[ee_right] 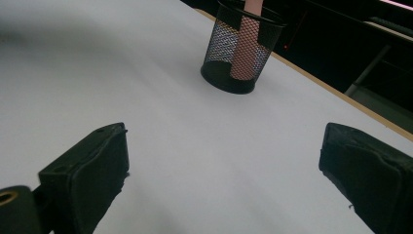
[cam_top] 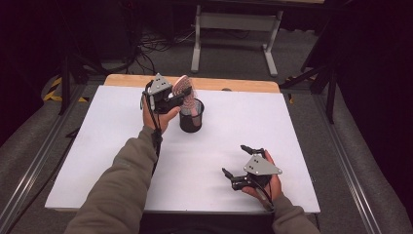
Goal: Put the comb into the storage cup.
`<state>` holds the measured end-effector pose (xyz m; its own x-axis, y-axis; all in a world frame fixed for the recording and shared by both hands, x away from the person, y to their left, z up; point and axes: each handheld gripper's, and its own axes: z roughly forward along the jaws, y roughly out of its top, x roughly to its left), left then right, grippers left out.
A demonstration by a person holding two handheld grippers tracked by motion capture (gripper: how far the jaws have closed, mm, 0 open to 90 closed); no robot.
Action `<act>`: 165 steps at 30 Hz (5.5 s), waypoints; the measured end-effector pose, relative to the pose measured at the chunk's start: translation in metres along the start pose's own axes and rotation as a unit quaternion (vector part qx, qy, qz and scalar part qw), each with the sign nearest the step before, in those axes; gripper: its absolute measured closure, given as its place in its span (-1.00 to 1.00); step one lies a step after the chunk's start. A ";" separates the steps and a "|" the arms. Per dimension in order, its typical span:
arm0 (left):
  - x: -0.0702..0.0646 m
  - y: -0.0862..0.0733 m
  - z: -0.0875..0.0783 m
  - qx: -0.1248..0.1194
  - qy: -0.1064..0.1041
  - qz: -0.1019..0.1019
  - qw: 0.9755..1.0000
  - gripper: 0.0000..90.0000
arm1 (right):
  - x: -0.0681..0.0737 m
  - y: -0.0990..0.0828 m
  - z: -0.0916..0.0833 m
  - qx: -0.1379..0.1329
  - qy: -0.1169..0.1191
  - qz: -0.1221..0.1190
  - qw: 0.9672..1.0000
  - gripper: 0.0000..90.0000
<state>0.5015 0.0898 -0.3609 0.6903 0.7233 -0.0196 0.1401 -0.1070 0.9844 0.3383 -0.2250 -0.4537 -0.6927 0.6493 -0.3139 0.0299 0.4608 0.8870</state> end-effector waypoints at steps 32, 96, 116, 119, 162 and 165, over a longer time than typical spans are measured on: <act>0.023 -0.016 -0.002 0.007 0.034 -0.047 0.998 0.29 | 0.004 -0.001 0.005 0.025 -0.004 -0.019 1.000 -0.88; 0.043 -0.008 -0.029 0.028 0.057 -0.016 0.998 -0.01 | 0.007 0.000 0.005 0.021 -0.003 -0.027 0.999 -0.87; 0.039 -0.005 -0.041 0.033 0.057 0.023 0.998 -0.36 | 0.006 0.001 0.005 0.020 -0.004 -0.027 0.999 -0.87; 0.039 -0.007 -0.044 0.032 0.051 0.028 0.998 -0.47 | 0.006 0.001 0.005 0.020 -0.004 -0.026 0.999 -0.87; 0.013 -0.010 -0.069 0.030 -0.005 0.107 0.994 -0.88 | 0.005 0.001 0.004 0.015 -0.006 -0.025 1.000 -0.88; 0.010 -0.010 -0.072 0.027 -0.011 0.109 0.994 -0.88 | 0.005 0.001 0.004 0.015 -0.006 -0.026 1.000 -0.87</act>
<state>0.4557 0.1475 -0.3584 0.7229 0.6644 0.1896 0.0219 -0.2963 0.9548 0.3374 -0.2189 -0.4553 -0.6852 0.6316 -0.3628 0.0160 0.5110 0.8594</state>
